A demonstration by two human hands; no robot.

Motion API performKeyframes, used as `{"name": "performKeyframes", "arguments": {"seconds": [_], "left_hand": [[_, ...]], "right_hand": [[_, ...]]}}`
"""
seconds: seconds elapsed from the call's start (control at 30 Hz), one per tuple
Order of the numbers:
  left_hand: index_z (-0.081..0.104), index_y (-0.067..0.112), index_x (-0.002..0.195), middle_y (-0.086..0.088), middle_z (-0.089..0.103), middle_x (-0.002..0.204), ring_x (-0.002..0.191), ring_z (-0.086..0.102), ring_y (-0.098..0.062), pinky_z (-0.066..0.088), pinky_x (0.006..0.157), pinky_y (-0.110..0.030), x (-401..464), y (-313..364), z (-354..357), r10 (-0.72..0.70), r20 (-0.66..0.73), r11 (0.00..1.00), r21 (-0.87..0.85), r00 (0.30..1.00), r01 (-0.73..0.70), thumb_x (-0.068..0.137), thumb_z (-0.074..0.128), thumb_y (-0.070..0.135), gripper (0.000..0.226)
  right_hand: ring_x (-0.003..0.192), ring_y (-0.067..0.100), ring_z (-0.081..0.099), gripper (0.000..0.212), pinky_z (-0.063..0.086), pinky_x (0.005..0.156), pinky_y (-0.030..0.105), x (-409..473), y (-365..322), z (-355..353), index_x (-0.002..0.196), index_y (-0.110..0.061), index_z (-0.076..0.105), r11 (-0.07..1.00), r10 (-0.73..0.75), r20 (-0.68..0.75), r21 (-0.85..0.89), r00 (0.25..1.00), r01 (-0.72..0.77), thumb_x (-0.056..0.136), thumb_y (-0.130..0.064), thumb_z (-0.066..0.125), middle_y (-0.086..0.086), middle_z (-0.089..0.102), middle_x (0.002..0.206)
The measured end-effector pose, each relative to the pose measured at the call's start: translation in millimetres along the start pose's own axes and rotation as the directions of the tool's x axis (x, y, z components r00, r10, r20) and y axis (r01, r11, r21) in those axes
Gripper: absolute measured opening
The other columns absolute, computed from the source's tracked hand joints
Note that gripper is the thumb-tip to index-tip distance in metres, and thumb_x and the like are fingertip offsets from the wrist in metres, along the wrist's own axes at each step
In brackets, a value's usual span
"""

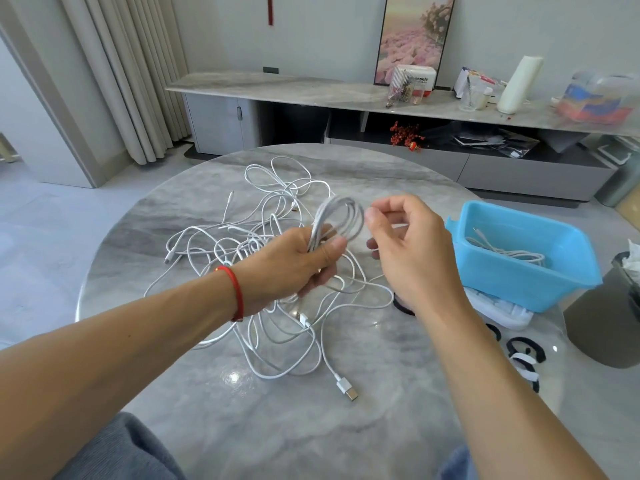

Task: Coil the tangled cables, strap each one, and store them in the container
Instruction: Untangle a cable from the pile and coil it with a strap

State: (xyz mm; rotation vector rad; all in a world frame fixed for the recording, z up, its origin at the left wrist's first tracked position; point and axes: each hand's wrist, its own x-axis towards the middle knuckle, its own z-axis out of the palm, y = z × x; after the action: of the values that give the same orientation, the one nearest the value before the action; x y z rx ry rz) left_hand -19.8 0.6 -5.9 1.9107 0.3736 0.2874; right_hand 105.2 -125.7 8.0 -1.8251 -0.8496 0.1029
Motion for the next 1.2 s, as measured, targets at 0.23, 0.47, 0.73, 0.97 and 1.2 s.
{"name": "performKeyframes", "arguments": {"seconds": [0.23,0.47,0.73,0.97,1.2], "left_hand": [[0.047,0.017,0.084,0.002,0.036,0.056,0.062,0.044,-0.017,0.042,0.071,-0.042,11,2,-22,-0.136,-0.192,0.840,-0.543,0.972,0.010,0.105,0.045,0.036,0.029],[0.040,0.021,0.069,0.004,0.021,0.057,0.048,0.025,-0.012,0.031,0.045,-0.024,11,-3,-32,-0.224,-0.190,0.597,-0.802,0.956,-0.020,0.103,0.047,0.041,0.040],[0.041,0.020,0.074,0.005,0.019,0.057,0.049,0.017,-0.011,0.022,0.046,-0.022,8,-1,-33,-0.242,-0.075,0.533,-0.843,0.967,0.067,0.104,0.045,0.043,0.037],[0.036,0.019,0.077,0.002,0.029,0.053,0.043,0.027,-0.012,0.030,0.041,-0.023,3,-6,-24,-0.266,-0.090,0.851,-0.489,0.960,0.190,0.106,0.045,0.034,0.034],[0.060,-0.005,0.093,-0.021,0.055,0.077,0.062,0.052,-0.026,0.045,0.050,-0.030,-5,-8,-13,-0.259,0.075,0.934,-0.235,0.963,0.269,0.104,0.049,0.031,0.039]], "right_hand": [[0.107,0.005,0.068,0.024,0.052,0.099,0.031,-11,4,17,0.117,-0.028,0.076,0.977,0.111,0.488,-0.214,0.866,-0.004,0.098,-0.027,0.062,-0.012,0.076,0.113],[0.089,0.009,0.063,0.013,0.053,0.084,0.035,-22,5,33,0.108,-0.026,0.063,0.962,0.050,0.562,-0.250,0.826,0.112,0.096,-0.028,0.064,-0.010,0.067,0.101],[0.106,0.024,0.062,0.017,0.045,0.092,0.038,-20,5,36,0.105,-0.020,0.073,0.880,-0.042,0.625,-0.347,0.780,0.325,0.104,-0.026,0.057,0.001,0.071,0.105],[0.099,0.018,0.064,0.015,0.051,0.084,0.039,-19,-4,24,0.105,-0.032,0.075,0.853,-0.104,0.647,-0.333,0.755,0.403,0.099,-0.040,0.063,-0.007,0.072,0.101],[0.092,0.017,0.064,0.021,0.049,0.075,0.038,-21,-12,26,0.091,-0.030,0.079,0.795,-0.256,0.611,-0.308,0.749,0.523,0.085,-0.049,0.076,-0.008,0.069,0.093]]}}
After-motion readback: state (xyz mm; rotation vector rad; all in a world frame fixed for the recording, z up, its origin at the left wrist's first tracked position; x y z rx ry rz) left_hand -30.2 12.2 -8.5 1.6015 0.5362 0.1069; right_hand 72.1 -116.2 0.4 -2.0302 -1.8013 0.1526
